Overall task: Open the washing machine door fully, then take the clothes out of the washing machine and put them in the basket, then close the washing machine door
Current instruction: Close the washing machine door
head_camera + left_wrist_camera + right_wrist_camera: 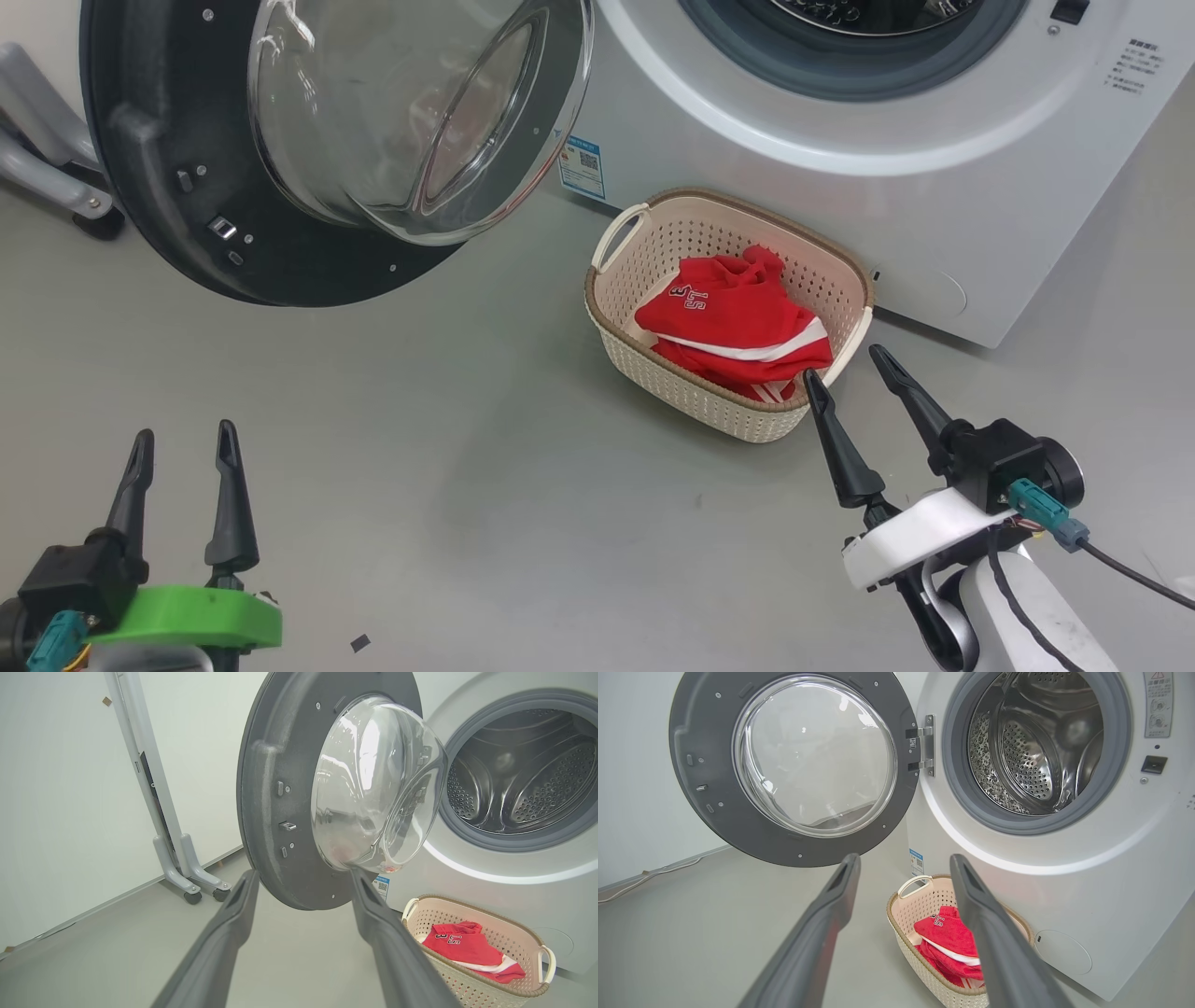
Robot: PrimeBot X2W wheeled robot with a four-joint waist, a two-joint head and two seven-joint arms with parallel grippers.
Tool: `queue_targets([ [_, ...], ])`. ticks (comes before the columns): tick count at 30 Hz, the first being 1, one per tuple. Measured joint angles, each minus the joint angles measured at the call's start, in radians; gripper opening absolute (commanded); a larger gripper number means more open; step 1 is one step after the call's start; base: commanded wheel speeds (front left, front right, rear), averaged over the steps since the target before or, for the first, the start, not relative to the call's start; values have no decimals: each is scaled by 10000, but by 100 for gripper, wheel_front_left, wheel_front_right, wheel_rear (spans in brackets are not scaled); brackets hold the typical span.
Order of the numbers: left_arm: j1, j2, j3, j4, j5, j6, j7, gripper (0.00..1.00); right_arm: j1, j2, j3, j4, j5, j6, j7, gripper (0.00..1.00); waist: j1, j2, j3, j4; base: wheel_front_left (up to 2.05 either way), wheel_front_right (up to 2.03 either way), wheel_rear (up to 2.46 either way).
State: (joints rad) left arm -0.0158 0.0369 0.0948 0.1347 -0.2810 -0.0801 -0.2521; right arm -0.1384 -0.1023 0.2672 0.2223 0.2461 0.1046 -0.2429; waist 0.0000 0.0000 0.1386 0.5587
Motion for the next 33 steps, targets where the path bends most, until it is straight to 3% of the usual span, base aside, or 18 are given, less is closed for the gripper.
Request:
queue_targets([
  [5, 0, 0, -8, -10, 6, -27, 0, 100, 0, 4, -23, 4, 0, -2, -2, 100, 0, 0, 13, -2, 0, 0, 0],
  [6, 0, -2, -12, -10, 6, -48, 0, 72, 0, 6, -23, 0, 0, -4, -2, 100, 0, 0, 22, -3, 0, 0, 0],
  [7, 0, -2, -12, -21, 2, -50, 0, 30, 0, 8, -23, -19, 0, -6, -2, 100, 0, -1, 41, -3, 0, 0, 0],
  [8, 0, -2, -12, -42, 2, -58, 0, 0, 0, 8, -23, -44, 0, -12, -2, 100, 0, 0, 69, -3, 0, 0, 0],
  [20, -533, 19, 313, -569, -194, -142, 0, 0, 7, -125, -171, -336, -50, -251, -4, 100, 0, 0, 600, 1, 0, 0, 0],
  [27, -1331, 1277, 1607, -1191, -213, -148, -23, 0, -28, -228, 178, -581, -412, -268, 113, 100, 0, -1, 1040, -188, 0, 0, 0],
  [33, -2308, 2351, 2499, -1158, -890, -222, 73, 0, -265, -364, 282, -817, -606, -267, 280, 100, 0, 0, 1453, -587, 0, 0, 0],
])
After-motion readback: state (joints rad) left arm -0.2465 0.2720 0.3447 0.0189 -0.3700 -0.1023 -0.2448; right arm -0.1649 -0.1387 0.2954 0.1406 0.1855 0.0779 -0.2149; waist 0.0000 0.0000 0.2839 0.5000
